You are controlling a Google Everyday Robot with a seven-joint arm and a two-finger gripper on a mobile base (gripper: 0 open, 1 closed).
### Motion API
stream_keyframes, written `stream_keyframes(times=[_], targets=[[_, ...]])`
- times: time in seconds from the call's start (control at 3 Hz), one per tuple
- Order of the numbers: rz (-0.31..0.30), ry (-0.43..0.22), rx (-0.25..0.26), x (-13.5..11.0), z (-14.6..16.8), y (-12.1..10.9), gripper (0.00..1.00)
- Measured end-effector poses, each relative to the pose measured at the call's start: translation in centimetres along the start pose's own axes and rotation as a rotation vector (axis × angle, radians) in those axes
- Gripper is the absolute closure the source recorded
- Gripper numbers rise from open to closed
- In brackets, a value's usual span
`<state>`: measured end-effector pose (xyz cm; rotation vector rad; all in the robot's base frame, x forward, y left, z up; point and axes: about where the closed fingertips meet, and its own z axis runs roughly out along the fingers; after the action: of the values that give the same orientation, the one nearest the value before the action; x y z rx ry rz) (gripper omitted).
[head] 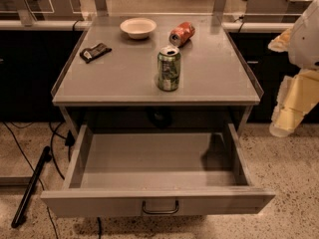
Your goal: Place green can into top drawer
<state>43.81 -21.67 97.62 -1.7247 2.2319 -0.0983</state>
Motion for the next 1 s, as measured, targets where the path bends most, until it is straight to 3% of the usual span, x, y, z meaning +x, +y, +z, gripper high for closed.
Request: stream_keyframes(times=[0.33, 1.0], targets=[[0.0, 0.0, 0.0, 0.0, 0.0, 0.0, 0.0], [0.07, -0.12, 0.048, -2.5, 0.9, -2.3, 0.0]])
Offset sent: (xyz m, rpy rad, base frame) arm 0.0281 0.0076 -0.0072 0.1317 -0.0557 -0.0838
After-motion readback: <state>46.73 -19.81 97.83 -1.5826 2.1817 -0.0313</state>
